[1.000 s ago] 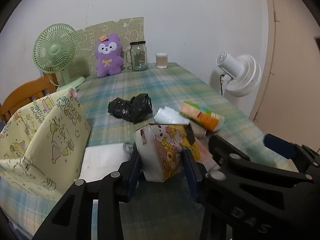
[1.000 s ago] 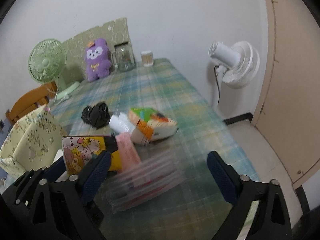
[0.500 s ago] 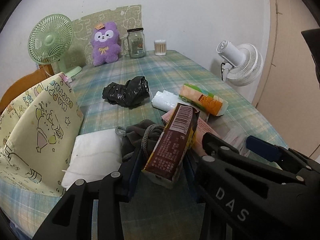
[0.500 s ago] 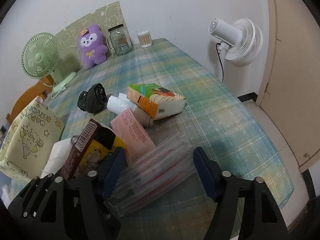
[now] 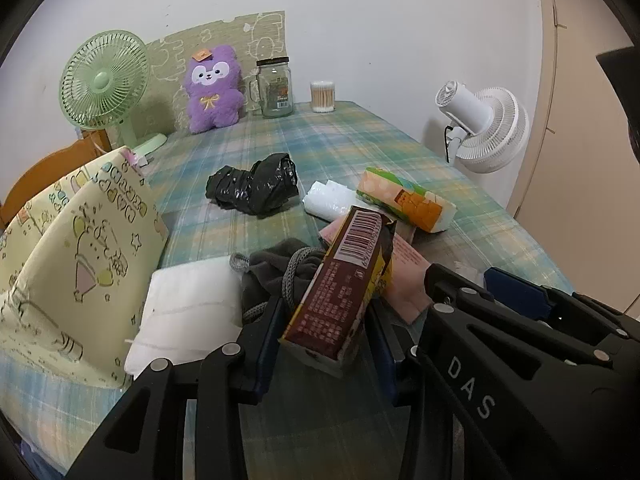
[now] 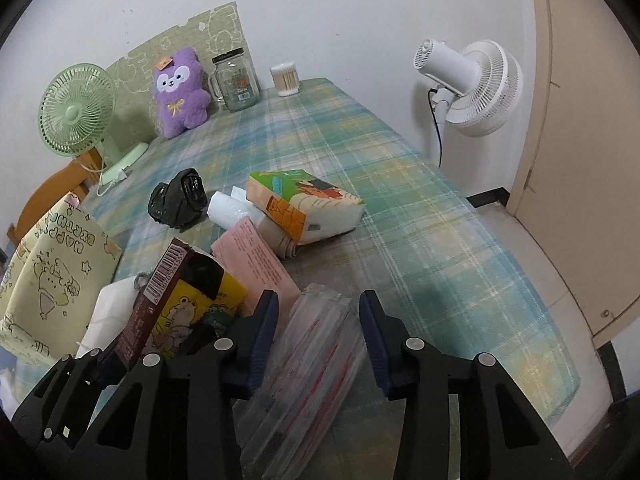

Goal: Organize soft objects
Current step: 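Grasp the clear plastic bag of pink items with the right gripper while the left lifts the snack box, then carry the snack box and plastic bag toward the yellow cardboard box with both grippers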

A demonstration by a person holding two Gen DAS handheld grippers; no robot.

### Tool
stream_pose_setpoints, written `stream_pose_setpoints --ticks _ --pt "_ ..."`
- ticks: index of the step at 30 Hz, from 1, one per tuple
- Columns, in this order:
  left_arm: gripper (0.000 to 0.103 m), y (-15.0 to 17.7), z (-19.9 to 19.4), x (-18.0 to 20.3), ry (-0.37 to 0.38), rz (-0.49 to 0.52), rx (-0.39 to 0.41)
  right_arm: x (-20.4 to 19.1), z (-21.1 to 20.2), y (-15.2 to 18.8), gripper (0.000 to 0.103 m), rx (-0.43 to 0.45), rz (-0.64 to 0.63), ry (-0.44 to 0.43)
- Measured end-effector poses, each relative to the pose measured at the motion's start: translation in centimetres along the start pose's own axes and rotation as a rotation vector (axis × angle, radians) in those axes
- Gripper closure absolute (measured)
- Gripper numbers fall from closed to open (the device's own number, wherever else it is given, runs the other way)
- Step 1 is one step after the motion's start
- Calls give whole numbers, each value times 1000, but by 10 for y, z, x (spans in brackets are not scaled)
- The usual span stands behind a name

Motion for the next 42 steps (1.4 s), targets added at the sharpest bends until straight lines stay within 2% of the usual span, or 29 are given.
stream_pose_setpoints --ticks 2,4,8,11,12,15,18,42 --pt "63 4 -2 -1 5 -1 0 0 -2 4 55 -8 0 8" --pt "65 8 -3 -2 7 -1 -3 -1 -2 7 47 -17 1 7" --pt "68 16 0 -4 10 -9 -24 0 0 16 47 -14 0 18" --pt "68 18 0 -6 14 -18 -27 -3 0 18 57 -8 -12 21" --pt "69 17 -1 -5 20 -17 -24 -3 0 18 63 -7 -15 13" --pt "70 16 -2 -4 27 -15 -17 -6 0 16 78 -1 -27 -35" --pt "71 13 -3 -3 40 -17 -18 -8 1 13 86 -9 -32 -70" --pt "80 -31 -28 -3 72 -42 41 -17 -33 -30 88 75 -70 -90"
Point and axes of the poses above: each gripper's, at about its wrist camera, not at the fingertips, and z roughly the way its jaws point, x to its right, y to its underside, the point moved 7 cm from there along z, roughly the way its jaws point, and after that the axes turned 15 degrees about -x, right-handed, at the moved point
